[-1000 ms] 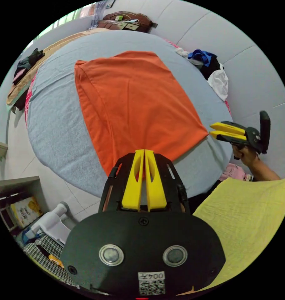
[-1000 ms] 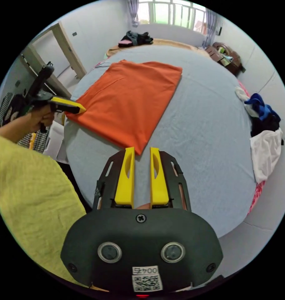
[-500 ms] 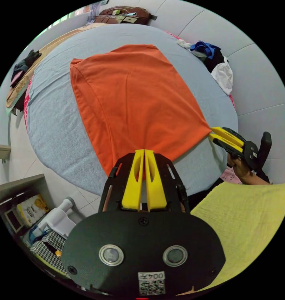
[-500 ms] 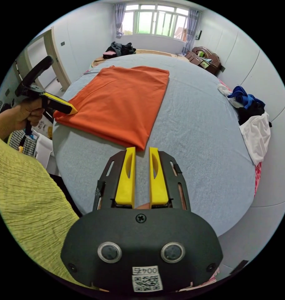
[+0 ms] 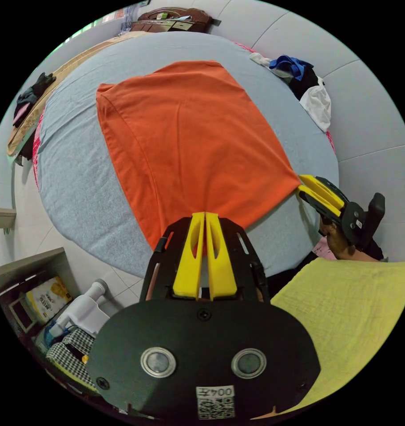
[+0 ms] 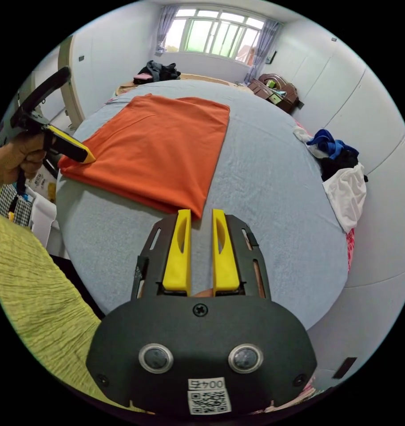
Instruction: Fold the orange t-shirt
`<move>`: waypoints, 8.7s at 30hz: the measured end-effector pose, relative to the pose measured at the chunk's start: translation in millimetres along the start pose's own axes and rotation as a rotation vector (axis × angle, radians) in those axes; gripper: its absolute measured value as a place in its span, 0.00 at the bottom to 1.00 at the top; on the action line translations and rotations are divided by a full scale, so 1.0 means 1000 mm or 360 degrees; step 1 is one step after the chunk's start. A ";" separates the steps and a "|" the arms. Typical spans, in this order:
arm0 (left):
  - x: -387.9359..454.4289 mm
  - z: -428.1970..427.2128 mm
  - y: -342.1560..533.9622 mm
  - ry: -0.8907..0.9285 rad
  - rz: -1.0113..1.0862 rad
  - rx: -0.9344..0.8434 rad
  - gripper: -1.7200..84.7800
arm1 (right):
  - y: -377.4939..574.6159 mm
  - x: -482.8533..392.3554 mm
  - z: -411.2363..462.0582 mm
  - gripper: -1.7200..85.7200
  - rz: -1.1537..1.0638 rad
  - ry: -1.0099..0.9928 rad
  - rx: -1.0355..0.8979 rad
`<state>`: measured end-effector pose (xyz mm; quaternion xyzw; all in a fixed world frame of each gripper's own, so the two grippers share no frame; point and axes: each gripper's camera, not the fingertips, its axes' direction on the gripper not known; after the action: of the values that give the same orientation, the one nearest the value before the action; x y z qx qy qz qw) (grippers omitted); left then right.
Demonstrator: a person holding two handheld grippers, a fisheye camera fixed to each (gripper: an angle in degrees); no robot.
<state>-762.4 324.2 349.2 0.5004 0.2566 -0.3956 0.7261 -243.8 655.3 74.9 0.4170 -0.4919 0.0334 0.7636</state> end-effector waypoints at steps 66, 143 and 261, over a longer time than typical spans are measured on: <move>-0.019 0.131 0.015 -0.0099 0.0105 -0.0047 0.02 | -0.207 0.067 0.295 0.07 -0.0364 -0.0519 -0.0925; -0.031 0.167 -0.010 -0.0108 -0.0106 -0.0251 0.03 | -0.191 0.227 0.424 0.06 -0.0253 -0.0839 -0.0736; 0.132 0.185 0.168 0.0212 -0.0637 0.0024 0.03 | -0.073 0.278 0.178 0.01 -0.0760 -0.0574 -0.0836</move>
<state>-553.8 141.2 403.4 0.4698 0.3953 -0.4999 0.6108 -195.5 388.6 277.4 0.3093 -0.4992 -0.3458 0.7318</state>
